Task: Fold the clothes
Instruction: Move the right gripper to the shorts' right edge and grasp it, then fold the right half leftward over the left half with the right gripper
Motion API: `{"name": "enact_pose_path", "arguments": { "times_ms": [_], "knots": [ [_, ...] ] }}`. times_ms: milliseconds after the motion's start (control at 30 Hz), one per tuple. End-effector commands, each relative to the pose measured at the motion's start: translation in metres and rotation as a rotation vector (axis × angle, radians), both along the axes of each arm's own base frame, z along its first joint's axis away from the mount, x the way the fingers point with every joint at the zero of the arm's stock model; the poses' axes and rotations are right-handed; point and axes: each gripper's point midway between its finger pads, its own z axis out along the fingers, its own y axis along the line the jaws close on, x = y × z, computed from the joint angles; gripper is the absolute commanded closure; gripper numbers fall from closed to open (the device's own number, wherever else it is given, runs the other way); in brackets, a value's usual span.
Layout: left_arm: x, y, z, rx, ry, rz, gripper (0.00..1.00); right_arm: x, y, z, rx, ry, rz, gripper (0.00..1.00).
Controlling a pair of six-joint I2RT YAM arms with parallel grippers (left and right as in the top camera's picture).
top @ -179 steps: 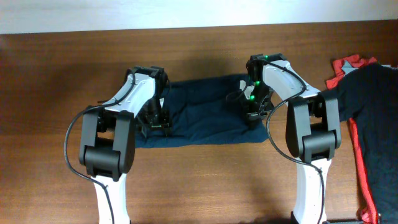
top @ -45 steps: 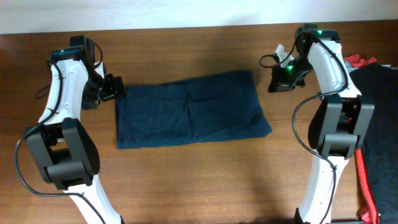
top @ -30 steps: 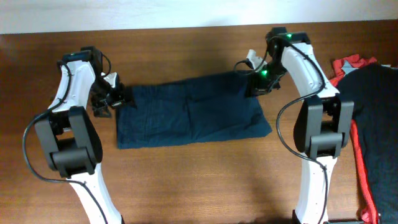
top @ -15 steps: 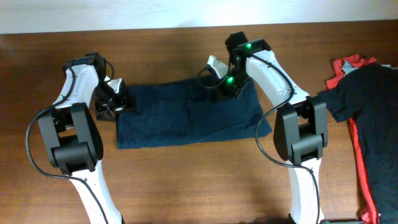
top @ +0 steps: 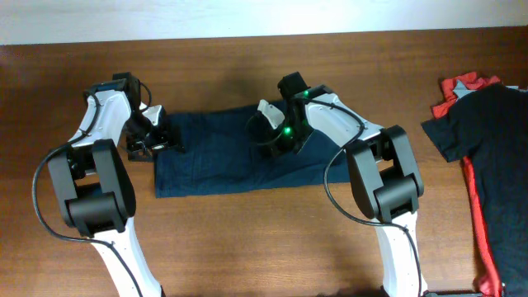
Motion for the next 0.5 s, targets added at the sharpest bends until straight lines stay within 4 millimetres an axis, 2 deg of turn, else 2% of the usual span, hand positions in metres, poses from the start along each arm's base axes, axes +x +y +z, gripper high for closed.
{"name": "enact_pose_path", "arguments": {
  "times_ms": [0, 100, 200, 233, 300, 367, 467],
  "knots": [
    [-0.019, -0.006, -0.037, -0.031, 0.075, -0.01, 0.07, -0.006, 0.007, 0.004, 0.027, 0.015, 0.011, 0.96],
    [-0.026, -0.013, -0.048, -0.041, 0.081, -0.009, 0.1, -0.009, 0.006, 0.001, 0.023, 0.023, 0.01, 0.96],
    [-0.026, -0.016, -0.048, -0.048, 0.085, -0.004, 0.33, -0.008, 0.003, -0.002, 0.001, 0.017, 0.008, 0.95],
    [-0.026, -0.018, -0.047, -0.058, 0.083, -0.003, 0.44, -0.008, 0.002, -0.002, -0.001, 0.016, 0.007, 0.95],
    [-0.023, -0.018, -0.045, -0.06, 0.076, -0.002, 0.56, -0.008, 0.002, -0.002, -0.002, 0.016, 0.007, 0.95],
    [-0.02, -0.018, -0.042, -0.06, 0.07, -0.002, 0.63, -0.008, 0.002, -0.002, -0.002, 0.016, 0.007, 0.95],
    [-0.015, -0.018, -0.037, -0.059, 0.06, -0.005, 0.63, -0.008, 0.002, -0.002, -0.001, 0.015, 0.008, 0.95]
  ]
}}
